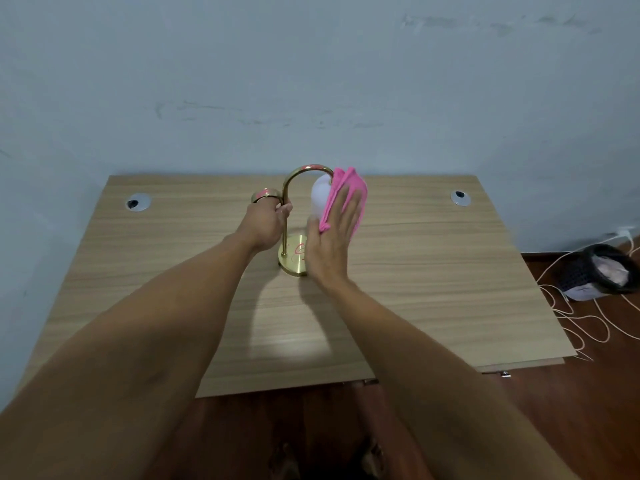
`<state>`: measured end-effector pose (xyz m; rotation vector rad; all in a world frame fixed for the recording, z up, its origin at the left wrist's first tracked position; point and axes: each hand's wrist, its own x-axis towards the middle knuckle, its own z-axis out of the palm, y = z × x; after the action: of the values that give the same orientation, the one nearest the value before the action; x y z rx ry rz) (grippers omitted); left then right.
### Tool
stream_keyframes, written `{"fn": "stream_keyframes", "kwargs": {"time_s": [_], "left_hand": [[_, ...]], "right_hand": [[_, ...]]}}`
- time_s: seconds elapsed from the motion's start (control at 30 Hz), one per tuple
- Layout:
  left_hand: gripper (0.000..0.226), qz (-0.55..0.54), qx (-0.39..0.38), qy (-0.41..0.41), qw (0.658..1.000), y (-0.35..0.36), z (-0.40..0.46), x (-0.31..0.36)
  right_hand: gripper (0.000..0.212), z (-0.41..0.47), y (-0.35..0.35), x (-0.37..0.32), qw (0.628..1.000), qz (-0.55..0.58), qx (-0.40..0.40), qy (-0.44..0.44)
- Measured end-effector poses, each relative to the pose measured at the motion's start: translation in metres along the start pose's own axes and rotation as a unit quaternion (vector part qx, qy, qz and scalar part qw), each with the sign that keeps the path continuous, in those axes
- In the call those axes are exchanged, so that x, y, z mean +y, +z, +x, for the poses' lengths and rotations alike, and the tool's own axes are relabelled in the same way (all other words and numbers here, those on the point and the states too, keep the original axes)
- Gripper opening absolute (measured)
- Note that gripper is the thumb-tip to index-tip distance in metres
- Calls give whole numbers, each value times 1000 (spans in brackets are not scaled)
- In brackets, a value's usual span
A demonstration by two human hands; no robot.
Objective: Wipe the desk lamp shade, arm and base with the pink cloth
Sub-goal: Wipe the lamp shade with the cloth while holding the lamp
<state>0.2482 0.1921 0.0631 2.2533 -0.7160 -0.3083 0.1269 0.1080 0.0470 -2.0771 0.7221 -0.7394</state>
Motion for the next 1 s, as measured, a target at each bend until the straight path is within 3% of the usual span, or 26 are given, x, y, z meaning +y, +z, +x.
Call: {"fn": "stream_keyframes", "kwargs": {"time_s": [0.1,0.23,0.4,0.5,0.6,0.7,0.77,0.93,1.0], "left_hand": [[28,10,-3,15,1000,-1,1,-1],[25,-20,-11,5,1000,0,1,-4],[26,-37,-14,-4,999,0,1,-3],[28,-29,-21,-1,999,0,2,-5],[30,-9,-27,9,1000,-1,5,-8],[28,-13,-37,10,999,-1,6,-11],[27,-15,-38,15,999,0,6,-12],[24,-16,-31,24,999,1,7,-12],[21,-12,-26,27,999,2,8,-14]], "right_hand": [[80,-20,9,-2,1000,-6,-11,3],[73,33,-12,-1,1000,18,20,9],[53,78,-39,1,995,68,-73,-18],[57,43,-34,1,995,44,-32,-78],[61,8,-24,7,997,57,5,-44],[55,33,-30,3,996,89,0,-16],[48,65,-42,-14,991,121,-39,41],[59,112,-71,-38,953,132,-247,118],[65,121,-70,-29,946,129,-265,137]]}}
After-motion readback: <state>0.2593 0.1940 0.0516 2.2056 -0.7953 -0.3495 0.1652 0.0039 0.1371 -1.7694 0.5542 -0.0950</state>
